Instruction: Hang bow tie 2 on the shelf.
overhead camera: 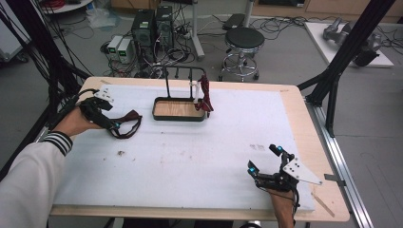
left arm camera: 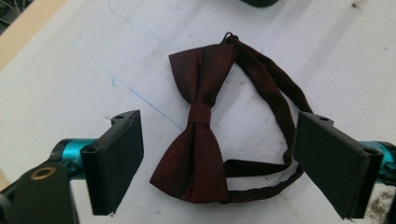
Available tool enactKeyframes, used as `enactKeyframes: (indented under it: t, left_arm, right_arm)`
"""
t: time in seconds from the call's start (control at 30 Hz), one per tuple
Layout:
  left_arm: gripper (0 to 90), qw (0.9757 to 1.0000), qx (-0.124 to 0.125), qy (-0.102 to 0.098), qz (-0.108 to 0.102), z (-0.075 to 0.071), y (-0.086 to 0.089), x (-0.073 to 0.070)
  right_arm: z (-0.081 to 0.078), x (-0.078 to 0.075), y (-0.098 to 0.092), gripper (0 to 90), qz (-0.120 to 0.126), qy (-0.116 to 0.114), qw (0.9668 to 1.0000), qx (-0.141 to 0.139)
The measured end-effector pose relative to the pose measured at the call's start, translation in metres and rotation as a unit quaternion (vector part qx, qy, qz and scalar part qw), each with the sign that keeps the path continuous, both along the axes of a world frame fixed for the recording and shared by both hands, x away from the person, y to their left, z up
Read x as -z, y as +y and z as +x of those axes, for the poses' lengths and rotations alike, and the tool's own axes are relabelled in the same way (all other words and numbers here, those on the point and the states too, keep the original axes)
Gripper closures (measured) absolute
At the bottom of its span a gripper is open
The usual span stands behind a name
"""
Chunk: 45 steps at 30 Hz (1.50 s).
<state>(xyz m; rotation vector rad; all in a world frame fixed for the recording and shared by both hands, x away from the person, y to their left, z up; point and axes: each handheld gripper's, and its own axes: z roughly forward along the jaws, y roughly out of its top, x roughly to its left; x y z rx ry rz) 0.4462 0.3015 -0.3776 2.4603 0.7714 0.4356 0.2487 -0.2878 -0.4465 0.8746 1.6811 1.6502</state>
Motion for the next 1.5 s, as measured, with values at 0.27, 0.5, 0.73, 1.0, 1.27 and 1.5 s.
enactKeyframes:
  t: [0.27, 0.5, 0.73, 1.0, 1.27, 1.5]
  left_arm:
    - [17.9, 0.9993, -0.008, 0.033, 0.014, 0.01, 0.0, 0.012]
    - [19.6, 0.9981, -0.025, 0.046, 0.033, 0.02, -0.001, 0.021]
    - [25.0, 0.9968, -0.038, 0.06, 0.036, 0.025, 0.001, 0.026]
    - [36.5, 0.9946, -0.035, 0.08, 0.057, 0.029, -0.002, 0.034]
    - [59.6, 0.9936, -0.026, 0.092, 0.059, 0.028, -0.005, 0.034]
    - [74.2, 0.9935, -0.029, 0.092, 0.06, 0.025, -0.007, 0.03]
  right_arm:
    - [-0.001, 0.002, 0.003, 0.7, -0.005, -0.003, 1.0, -0.003]
    - [-0.002, 0.006, 0.004, 0.7, -0.013, -0.004, 0.9999, -0.003]
    - [-0.002, 0.007, 0.005, 0.7, -0.014, -0.005, 0.9999, -0.004]
    - [-0.003, 0.007, 0.005, 0.7, -0.012, -0.003, 0.9999, -0.001]
    - [-0.003, 0.007, 0.006, 0.8, -0.012, -0.002, 0.9999, -0.001]
    - [-0.002, 0.007, 0.006, 0.7, -0.014, -0.007, 0.9999, -0.001]
